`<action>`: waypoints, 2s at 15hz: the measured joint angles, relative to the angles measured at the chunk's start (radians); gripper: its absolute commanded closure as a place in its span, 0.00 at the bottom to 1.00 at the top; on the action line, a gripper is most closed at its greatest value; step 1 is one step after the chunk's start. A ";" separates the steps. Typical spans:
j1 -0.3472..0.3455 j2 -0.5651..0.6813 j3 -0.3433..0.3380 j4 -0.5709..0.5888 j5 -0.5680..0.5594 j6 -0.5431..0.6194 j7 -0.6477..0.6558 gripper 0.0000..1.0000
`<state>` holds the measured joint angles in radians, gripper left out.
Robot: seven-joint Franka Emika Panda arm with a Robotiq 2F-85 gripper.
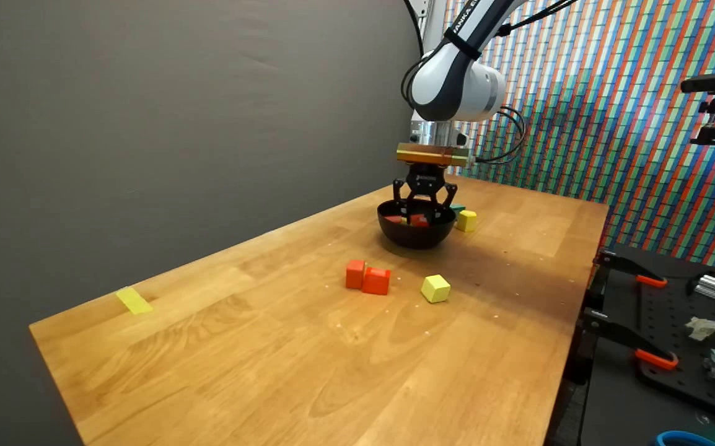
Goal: Remove the cubes from the bowl
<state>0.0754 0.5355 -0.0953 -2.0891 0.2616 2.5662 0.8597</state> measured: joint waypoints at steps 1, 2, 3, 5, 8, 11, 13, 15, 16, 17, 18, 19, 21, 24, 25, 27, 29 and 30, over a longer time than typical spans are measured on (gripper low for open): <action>0.003 0.001 -0.002 0.000 -0.009 0.003 0.005 0.32; 0.010 0.001 -0.005 -0.001 -0.022 0.006 0.013 0.28; 0.019 0.003 -0.012 -0.001 -0.045 0.009 0.024 0.21; 0.044 0.009 -0.029 -0.004 -0.100 0.011 0.048 0.33; 0.073 0.018 -0.043 -0.006 -0.163 0.011 0.067 0.55; 0.089 0.018 -0.039 -0.002 -0.168 0.018 0.068 0.79; 0.094 0.014 -0.034 0.000 -0.168 0.031 0.068 0.86; 0.096 0.000 -0.028 -0.001 -0.168 0.037 0.068 0.89; 0.096 -0.016 -0.025 -0.004 -0.168 0.037 0.068 0.95; 0.096 -0.037 -0.024 -0.011 -0.168 0.033 0.067 1.00; 0.096 -0.063 -0.022 -0.022 -0.167 0.026 0.067 1.00; 0.095 -0.092 -0.021 -0.034 -0.167 0.017 0.067 1.00; 0.094 -0.153 -0.018 -0.063 -0.166 0.001 0.066 1.00; 0.089 -0.223 -0.009 -0.100 -0.156 -0.014 0.066 0.74; 0.083 -0.235 -0.002 -0.110 -0.146 -0.020 0.066 0.73; 0.071 -0.242 0.013 -0.125 -0.117 -0.026 0.062 0.60; 0.059 -0.238 0.025 -0.138 -0.096 -0.027 0.059 0.43; 0.055 -0.232 0.027 -0.142 -0.087 -0.027 0.058 0.37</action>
<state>0.1299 0.3030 -0.0679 -2.2315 0.1750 2.5395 0.9181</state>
